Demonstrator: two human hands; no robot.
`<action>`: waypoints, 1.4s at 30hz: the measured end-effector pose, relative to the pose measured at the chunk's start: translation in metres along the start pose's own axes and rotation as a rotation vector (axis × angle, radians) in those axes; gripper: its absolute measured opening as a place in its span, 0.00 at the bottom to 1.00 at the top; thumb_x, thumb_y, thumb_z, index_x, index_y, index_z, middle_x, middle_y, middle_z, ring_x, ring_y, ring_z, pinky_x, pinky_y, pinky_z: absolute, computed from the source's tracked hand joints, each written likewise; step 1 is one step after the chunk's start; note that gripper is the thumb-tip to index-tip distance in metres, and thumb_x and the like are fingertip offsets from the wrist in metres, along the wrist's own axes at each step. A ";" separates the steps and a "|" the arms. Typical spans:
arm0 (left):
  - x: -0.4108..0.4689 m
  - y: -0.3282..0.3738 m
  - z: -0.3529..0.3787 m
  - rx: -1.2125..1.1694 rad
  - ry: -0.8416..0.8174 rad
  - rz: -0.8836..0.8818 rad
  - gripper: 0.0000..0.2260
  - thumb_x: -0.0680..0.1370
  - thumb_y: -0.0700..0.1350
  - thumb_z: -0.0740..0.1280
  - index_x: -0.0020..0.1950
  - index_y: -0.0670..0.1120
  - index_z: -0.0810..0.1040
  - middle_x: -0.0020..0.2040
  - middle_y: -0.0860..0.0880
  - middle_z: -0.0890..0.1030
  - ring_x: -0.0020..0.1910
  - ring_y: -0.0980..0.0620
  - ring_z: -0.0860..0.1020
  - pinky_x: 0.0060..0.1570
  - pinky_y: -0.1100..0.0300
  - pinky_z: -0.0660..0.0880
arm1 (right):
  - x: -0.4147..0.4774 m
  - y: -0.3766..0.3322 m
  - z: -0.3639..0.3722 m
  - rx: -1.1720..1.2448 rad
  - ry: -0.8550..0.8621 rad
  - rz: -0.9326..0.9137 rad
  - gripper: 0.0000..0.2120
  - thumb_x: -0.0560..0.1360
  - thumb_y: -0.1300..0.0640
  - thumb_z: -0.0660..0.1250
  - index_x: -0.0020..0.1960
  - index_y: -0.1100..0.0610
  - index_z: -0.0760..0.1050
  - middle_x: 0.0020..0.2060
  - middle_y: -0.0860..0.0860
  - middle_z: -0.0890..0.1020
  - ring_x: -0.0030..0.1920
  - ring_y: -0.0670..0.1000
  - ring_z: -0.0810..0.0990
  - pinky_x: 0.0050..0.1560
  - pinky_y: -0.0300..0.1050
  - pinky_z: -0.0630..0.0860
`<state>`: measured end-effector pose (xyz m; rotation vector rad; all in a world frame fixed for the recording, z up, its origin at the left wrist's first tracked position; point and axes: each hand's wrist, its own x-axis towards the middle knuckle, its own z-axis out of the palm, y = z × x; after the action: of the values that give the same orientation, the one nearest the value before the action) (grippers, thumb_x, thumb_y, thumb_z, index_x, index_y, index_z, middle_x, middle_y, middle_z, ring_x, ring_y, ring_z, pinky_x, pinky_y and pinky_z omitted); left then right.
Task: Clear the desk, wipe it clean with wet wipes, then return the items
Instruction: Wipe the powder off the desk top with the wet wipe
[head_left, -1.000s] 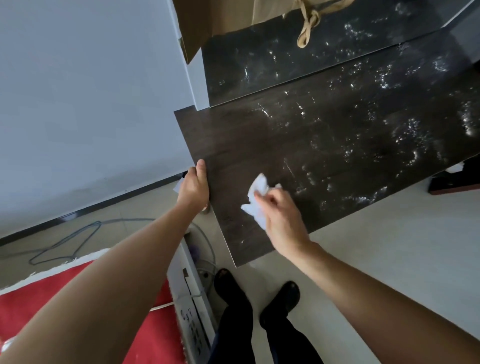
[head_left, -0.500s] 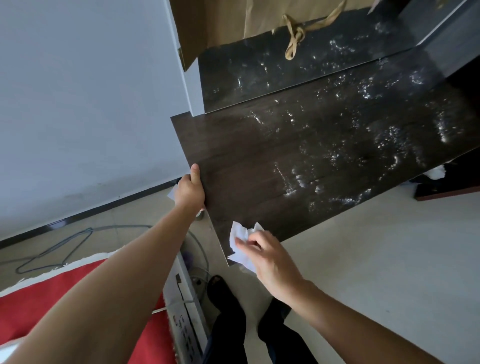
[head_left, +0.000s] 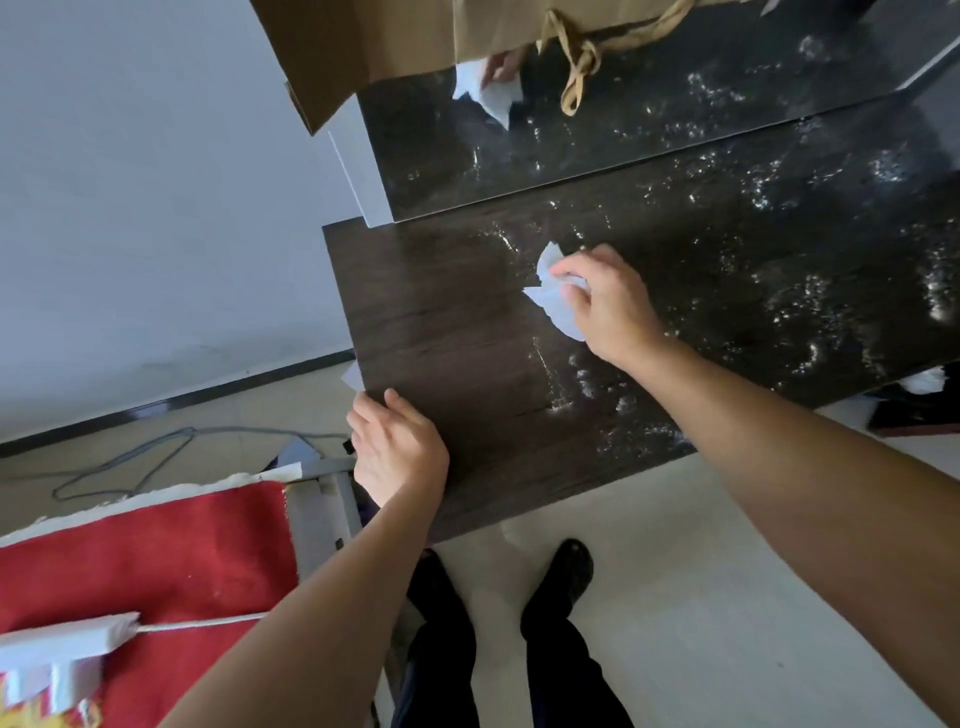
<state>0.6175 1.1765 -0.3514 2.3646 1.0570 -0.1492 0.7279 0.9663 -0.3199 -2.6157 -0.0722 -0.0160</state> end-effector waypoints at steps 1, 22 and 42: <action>0.000 0.000 0.001 0.013 0.012 0.003 0.19 0.82 0.54 0.47 0.61 0.41 0.66 0.59 0.40 0.73 0.57 0.37 0.74 0.47 0.46 0.67 | 0.000 -0.005 0.008 0.013 -0.066 -0.032 0.13 0.72 0.66 0.63 0.54 0.56 0.80 0.48 0.57 0.75 0.48 0.57 0.77 0.49 0.44 0.71; -0.007 0.009 0.000 0.069 0.078 -0.023 0.18 0.82 0.54 0.47 0.55 0.42 0.67 0.57 0.40 0.76 0.54 0.36 0.75 0.49 0.46 0.67 | -0.139 0.012 0.003 -0.067 -0.296 -0.391 0.12 0.78 0.42 0.60 0.40 0.48 0.72 0.40 0.40 0.74 0.44 0.43 0.73 0.48 0.42 0.70; -0.005 0.007 0.002 0.086 0.085 -0.024 0.16 0.82 0.53 0.47 0.53 0.44 0.67 0.54 0.42 0.77 0.52 0.38 0.76 0.43 0.50 0.62 | 0.019 -0.003 0.035 -0.174 -0.221 -0.378 0.20 0.75 0.65 0.58 0.68 0.60 0.67 0.57 0.62 0.71 0.55 0.62 0.71 0.52 0.52 0.70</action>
<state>0.6194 1.1679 -0.3485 2.4545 1.1399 -0.1058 0.7467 0.9877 -0.3481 -2.7255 -0.6691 0.1402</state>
